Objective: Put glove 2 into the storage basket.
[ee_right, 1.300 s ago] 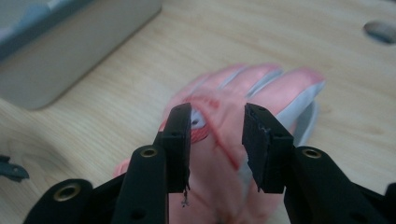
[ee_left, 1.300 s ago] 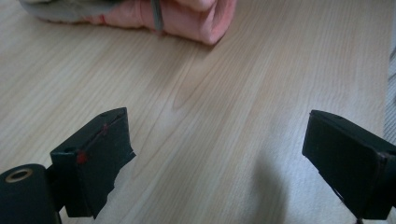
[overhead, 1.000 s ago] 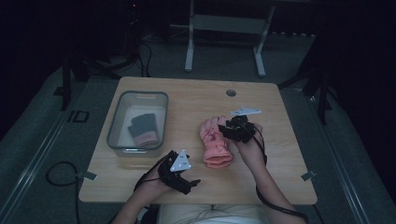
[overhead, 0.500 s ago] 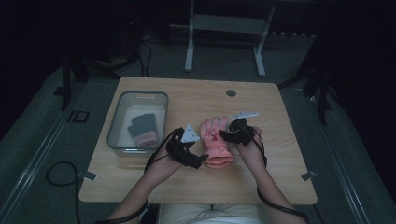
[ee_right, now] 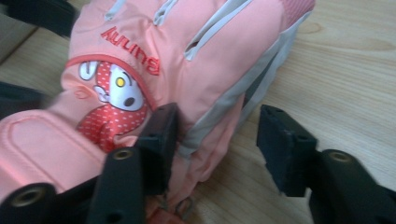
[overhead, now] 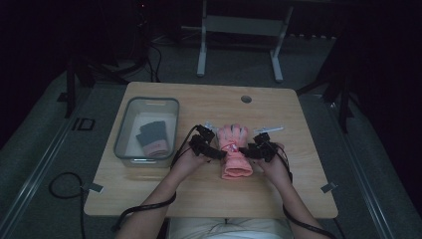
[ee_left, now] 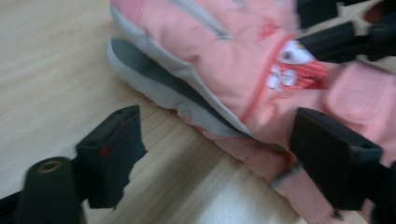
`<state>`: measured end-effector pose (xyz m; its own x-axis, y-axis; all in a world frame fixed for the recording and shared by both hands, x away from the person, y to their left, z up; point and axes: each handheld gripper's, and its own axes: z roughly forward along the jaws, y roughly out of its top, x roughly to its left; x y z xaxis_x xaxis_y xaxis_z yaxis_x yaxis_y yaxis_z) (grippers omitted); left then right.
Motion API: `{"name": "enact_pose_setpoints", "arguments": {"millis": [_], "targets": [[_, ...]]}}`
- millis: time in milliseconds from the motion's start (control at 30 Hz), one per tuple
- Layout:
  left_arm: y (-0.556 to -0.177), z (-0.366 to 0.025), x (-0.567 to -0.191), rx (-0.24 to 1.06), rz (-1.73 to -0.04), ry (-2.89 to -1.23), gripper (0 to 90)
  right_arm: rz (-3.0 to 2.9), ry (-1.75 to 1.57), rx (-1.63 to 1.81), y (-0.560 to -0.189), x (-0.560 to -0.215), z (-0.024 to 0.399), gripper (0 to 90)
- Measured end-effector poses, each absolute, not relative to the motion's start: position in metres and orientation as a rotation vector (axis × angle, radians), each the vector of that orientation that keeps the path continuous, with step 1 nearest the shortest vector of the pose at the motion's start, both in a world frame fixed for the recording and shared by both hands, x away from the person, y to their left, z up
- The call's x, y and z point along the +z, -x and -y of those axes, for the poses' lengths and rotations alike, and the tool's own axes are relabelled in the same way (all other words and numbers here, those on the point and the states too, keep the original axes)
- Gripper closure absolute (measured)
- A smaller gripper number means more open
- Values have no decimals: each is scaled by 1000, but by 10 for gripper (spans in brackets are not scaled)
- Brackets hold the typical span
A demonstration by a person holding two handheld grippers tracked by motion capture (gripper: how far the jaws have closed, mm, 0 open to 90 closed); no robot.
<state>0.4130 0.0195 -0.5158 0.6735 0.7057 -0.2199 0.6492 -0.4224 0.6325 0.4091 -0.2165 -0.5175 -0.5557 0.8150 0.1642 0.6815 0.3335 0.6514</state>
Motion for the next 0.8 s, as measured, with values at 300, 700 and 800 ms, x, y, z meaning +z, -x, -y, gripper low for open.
{"name": "enact_pose_setpoints", "arguments": {"millis": [300, 700, 800], "targets": [[-431, -23, -548, -247, -1061, -2034, 421, -2454, -1401, 1107, -415, -526, 215, 651], [-425, -23, -542, -219, -989, -2030, 753, -2402, -1370, 1119, -406, -524, 209, 789], [-421, -20, -535, -195, -963, -2042, 766, -2383, -1366, 1134, -404, -522, 211, 806]]}}
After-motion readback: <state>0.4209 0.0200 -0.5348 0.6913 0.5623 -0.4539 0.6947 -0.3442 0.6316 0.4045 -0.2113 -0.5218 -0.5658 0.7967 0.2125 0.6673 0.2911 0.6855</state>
